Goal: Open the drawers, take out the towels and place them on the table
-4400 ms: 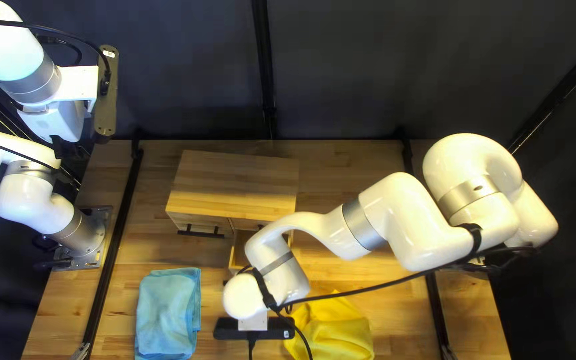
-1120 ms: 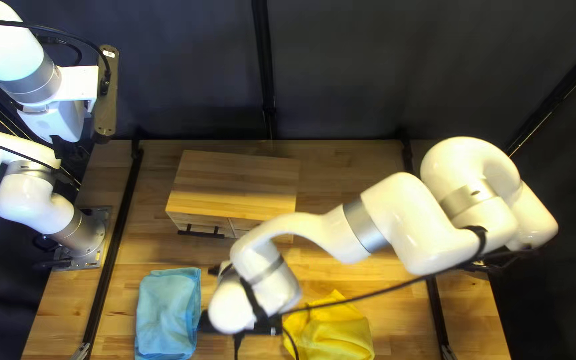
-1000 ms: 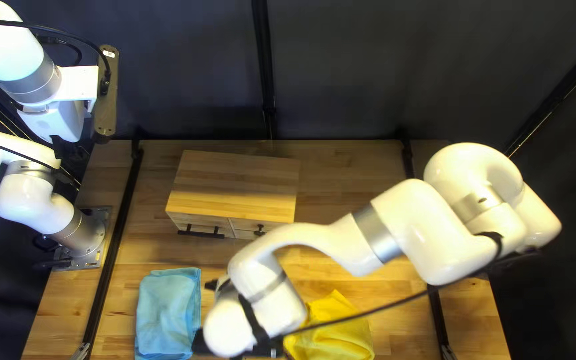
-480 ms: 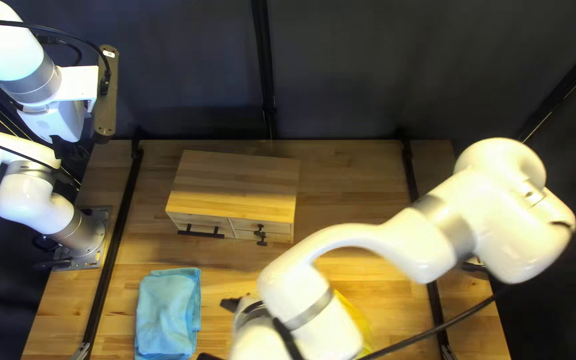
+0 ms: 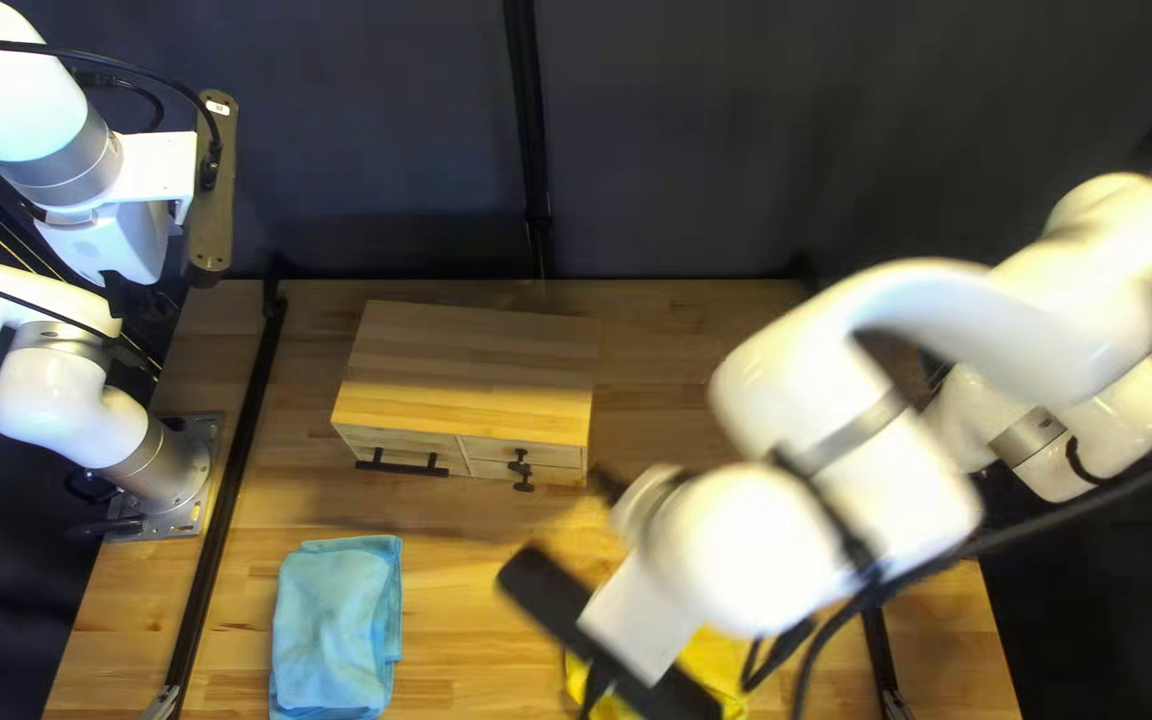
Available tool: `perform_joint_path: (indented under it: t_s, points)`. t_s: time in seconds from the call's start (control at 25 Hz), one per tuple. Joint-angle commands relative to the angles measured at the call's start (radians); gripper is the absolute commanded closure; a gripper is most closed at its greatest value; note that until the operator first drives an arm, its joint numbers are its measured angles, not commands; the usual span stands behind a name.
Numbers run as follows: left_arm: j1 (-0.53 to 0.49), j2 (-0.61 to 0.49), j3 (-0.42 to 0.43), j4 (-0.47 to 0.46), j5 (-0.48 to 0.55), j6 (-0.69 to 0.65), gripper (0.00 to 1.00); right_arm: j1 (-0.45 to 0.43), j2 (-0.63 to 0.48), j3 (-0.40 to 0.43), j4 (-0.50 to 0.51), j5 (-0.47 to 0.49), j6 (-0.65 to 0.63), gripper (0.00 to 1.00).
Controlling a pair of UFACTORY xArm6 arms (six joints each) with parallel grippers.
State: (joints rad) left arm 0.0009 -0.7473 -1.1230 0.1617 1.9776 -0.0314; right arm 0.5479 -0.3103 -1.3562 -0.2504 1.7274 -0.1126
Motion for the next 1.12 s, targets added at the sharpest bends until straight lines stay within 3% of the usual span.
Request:
perform_joint_path:
  t_s: [0.04,0.32,0.52,1.12]
  points:
    - [0.000,0.000,0.000,0.000,0.000,0.000,0.00,-0.040,-0.207,0.156,0.021,0.055,0.117,0.00]
    - [0.000,0.000,0.000,0.000,0.000,0.000,0.00,-0.164,-0.338,0.223,0.040,0.139,0.162,0.00]
    - [0.000,0.000,0.000,0.000,0.000,0.000,0.00,-0.273,-0.338,0.208,0.055,0.165,0.119,0.00]
    - [0.000,0.000,0.000,0.000,0.000,0.000,0.00,-0.280,-0.323,0.192,0.054,0.171,0.116,0.00]
